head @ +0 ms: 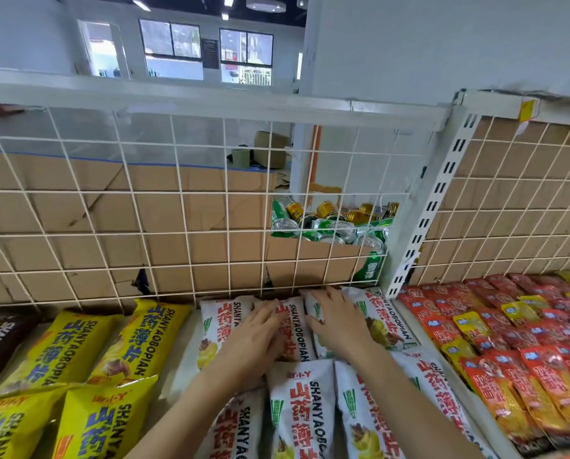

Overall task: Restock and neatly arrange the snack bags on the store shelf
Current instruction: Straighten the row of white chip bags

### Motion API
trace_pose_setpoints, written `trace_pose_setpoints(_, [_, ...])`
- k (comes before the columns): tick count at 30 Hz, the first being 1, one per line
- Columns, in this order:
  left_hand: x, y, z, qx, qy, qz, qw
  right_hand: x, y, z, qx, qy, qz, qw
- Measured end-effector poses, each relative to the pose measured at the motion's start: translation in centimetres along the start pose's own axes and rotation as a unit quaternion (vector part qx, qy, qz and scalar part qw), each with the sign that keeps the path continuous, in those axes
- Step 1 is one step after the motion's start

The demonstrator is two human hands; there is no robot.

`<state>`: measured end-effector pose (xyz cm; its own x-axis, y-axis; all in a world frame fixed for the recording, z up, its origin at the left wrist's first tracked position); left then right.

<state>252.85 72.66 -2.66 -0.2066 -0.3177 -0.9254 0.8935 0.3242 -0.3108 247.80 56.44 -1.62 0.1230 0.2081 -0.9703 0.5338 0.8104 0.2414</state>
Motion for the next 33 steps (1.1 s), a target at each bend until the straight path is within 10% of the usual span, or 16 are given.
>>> trace_pose_setpoints(8, [2.5, -1.2, 2.3, -0.048, 0.124, 0.029, 0.991, 1.2, -1.3, -0.3, -0.008, 0.075, -0.022, 0.997])
trace_pose_setpoints(33, [3.3, -0.1, 3.5, -0.079, 0.073, 0.035, 0.994, 1.0, -0.3, 0.2, -0.018, 0.083, -0.033, 0.996])
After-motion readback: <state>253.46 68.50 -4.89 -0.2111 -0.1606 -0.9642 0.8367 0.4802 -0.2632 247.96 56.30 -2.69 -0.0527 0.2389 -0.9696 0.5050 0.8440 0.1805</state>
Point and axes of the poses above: each hand's wrist, its own z-axis towards the middle knuckle, its own x-axis out of the palm, y = z × x, the point moved 3 cm from there along z, towards the middle knuckle, and after that the axes turned 13 degrees about x, right-handed, at the moved point
